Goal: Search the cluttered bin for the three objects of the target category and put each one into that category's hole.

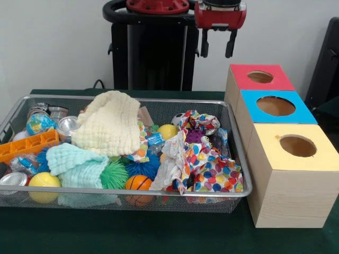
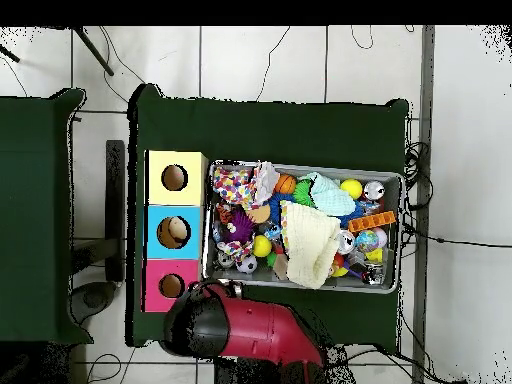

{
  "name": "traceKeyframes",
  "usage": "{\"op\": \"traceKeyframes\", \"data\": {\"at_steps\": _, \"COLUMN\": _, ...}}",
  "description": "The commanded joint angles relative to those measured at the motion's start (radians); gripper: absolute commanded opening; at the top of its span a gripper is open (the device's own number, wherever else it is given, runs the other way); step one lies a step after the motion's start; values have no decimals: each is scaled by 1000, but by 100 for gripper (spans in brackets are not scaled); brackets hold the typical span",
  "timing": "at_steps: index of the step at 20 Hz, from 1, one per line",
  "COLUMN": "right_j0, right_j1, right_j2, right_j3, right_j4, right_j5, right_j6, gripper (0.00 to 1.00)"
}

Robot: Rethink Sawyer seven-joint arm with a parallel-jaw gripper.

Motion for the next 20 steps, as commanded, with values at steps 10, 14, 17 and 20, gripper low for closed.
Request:
{"op": "traceKeyframes", "data": {"at_steps": 10, "right_j0": -47, "right_j1": 148, "right_j2": 75, "right_j3": -69, "right_j4": 25, "right_j5": -195, "right_j6": 172, "gripper": 100}}
{"op": "traceKeyframes", "data": {"at_steps": 14, "right_j0": -57, "right_j1": 177, "right_j2": 89, "right_j3": -61, "right_j4": 26, "right_j5": -236, "right_j6": 175, "gripper": 100}}
{"op": "traceKeyframes", "data": {"at_steps": 17, "right_j0": -67, "right_j1": 212, "right_j2": 101, "right_j3": -79, "right_j4": 32, "right_j5": -245, "right_j6": 171, "gripper": 100}}
{"op": "traceKeyframes", "data": {"at_steps": 20, "right_j0": -53, "right_j1": 241, "right_j2": 84, "right_j3": -109, "right_j4": 35, "right_j5": -239, "right_j6": 173, "gripper": 100}}
